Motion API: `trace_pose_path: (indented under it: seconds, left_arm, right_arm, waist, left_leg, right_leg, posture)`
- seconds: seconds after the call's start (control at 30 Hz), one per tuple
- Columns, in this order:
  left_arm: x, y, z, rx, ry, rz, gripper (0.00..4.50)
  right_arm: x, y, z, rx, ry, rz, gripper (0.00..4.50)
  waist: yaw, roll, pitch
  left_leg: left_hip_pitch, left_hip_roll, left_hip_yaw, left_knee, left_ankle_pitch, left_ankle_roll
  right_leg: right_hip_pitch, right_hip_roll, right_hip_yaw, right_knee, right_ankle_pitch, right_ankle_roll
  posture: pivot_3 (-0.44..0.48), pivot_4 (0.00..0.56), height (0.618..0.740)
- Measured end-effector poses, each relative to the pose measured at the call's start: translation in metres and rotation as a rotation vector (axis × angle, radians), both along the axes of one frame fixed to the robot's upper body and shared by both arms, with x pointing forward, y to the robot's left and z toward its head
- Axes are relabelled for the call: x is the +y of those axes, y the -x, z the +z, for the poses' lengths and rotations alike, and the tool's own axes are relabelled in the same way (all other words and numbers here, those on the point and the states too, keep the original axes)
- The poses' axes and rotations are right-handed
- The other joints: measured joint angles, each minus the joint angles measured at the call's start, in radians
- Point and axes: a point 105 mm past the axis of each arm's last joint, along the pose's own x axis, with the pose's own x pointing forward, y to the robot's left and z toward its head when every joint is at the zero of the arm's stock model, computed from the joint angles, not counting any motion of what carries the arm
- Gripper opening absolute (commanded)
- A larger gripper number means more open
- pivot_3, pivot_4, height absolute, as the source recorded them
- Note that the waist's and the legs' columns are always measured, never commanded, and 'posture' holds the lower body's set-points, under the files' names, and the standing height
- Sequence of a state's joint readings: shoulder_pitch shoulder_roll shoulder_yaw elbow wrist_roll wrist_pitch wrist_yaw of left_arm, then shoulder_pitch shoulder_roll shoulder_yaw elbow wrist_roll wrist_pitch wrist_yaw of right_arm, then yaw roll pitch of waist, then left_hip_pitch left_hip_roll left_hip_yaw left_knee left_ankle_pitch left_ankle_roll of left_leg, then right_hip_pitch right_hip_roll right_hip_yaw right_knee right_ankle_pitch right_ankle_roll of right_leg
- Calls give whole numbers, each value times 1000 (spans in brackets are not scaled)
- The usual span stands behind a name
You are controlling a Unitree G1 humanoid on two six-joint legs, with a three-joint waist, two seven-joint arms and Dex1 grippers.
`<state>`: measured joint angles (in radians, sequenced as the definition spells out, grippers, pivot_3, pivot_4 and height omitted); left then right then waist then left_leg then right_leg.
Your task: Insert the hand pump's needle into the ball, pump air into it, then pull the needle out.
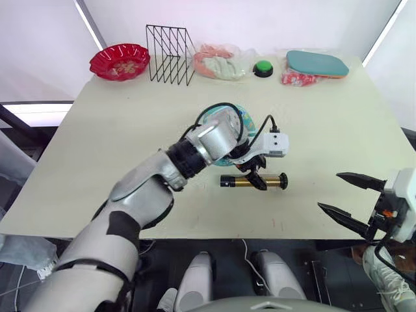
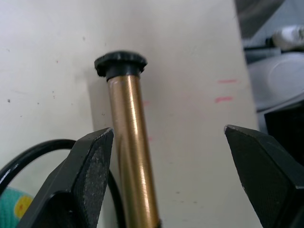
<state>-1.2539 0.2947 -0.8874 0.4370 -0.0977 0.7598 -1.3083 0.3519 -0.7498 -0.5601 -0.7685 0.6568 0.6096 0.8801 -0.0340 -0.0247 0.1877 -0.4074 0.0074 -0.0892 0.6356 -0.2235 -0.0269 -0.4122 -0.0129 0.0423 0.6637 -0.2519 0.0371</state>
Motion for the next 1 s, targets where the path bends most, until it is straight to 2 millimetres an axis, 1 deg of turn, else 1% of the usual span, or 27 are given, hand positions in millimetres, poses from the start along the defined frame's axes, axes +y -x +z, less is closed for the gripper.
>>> trace_pose_path:
  seconds: [0.03,0.13,0.23,0.27,0.43,0.6,0.77,0.87,0.9,0.97,1.0]
  left_arm:
    - [-4,0,-7,6,-34,-28,3948]
    - [-6,-4,-11,-11,-64,-43,3948]
    - [-12,-8,-23,-19,-102,-58,3948]
    - [-16,-7,-33,-15,-133,-81,3948]
    - [-22,-6,-44,-19,-169,-126,3948]
    - [-21,-9,-58,-42,-221,-142,3948]
    - [-25,-10,-60,-69,-223,-165,3948]
    - [-26,-11,-60,-70,-217,-159,3146]
    - [-25,-11,-60,-72,-217,-153,2697]
    - [-24,-13,-60,-76,-220,-141,1583]
    - [-23,-13,-59,-66,-212,-127,1130]
  right_arm:
    - [1,0,0,-1,-4,-6,4500]
    - [1,0,1,-3,-7,-13,4500]
    - [-1,0,-2,6,-6,-26,4500]
    - [-1,0,-2,5,-6,-30,4500]
    - [-2,1,-4,9,-7,-43,4500]
    - [-4,2,-7,21,-4,-57,4500]
    - [-2,6,-9,28,3,-54,4500]
    - [-3,9,-13,46,11,-53,4500]
    - [-3,11,-14,54,13,-53,4500]
    - [-4,12,-16,62,22,-53,4500]
    - [-5,13,-16,64,26,-51,4500]
  waist:
    - [0,0,0]
    - [0,0,0]
    - [4,1,0]
    - [5,1,0]
    - [11,1,0]
    - [19,1,0]
    - [22,3,-1]
    - [22,3,-1]
    - [22,3,-1]
    - [20,3,-1]
    - [19,3,-1]
  left_leg:
    - [0,0,0,0,0,0]
    - [-1,0,0,2,0,1]
    - [-2,-1,0,4,-1,1]
    - [-4,-1,0,6,-1,2]
    - [-7,-1,1,12,-3,5]
    - [-7,-1,1,14,-3,6]
    - [-6,-2,1,17,-3,6]
    - [-7,-2,1,17,-3,6]
    - [-7,-2,1,17,-3,6]
    - [-7,-2,1,17,-4,6]
    - [-6,-2,2,17,-4,6]
  right_leg:
    - [0,0,0,0,0,0]
    - [0,0,0,0,0,1]
    - [0,-1,0,0,1,2]
    - [0,-1,-1,0,1,2]
    - [0,-1,0,0,3,5]
    - [0,-1,0,1,4,7]
    - [1,-2,1,1,5,8]
    - [2,-2,1,1,5,8]
    - [2,-2,1,1,5,9]
    - [2,-2,1,1,5,8]
    - [1,-2,1,1,5,8]
  posture:
    - [0,150,740]
    - [0,150,740]
    - [0,150,740]
    - [0,150,740]
    - [0,150,740]
    - [0,150,740]
    - [0,150,740]
    - [0,150,740]
    - [0,150,740]
    - [0,150,740]
    - [0,150,740]
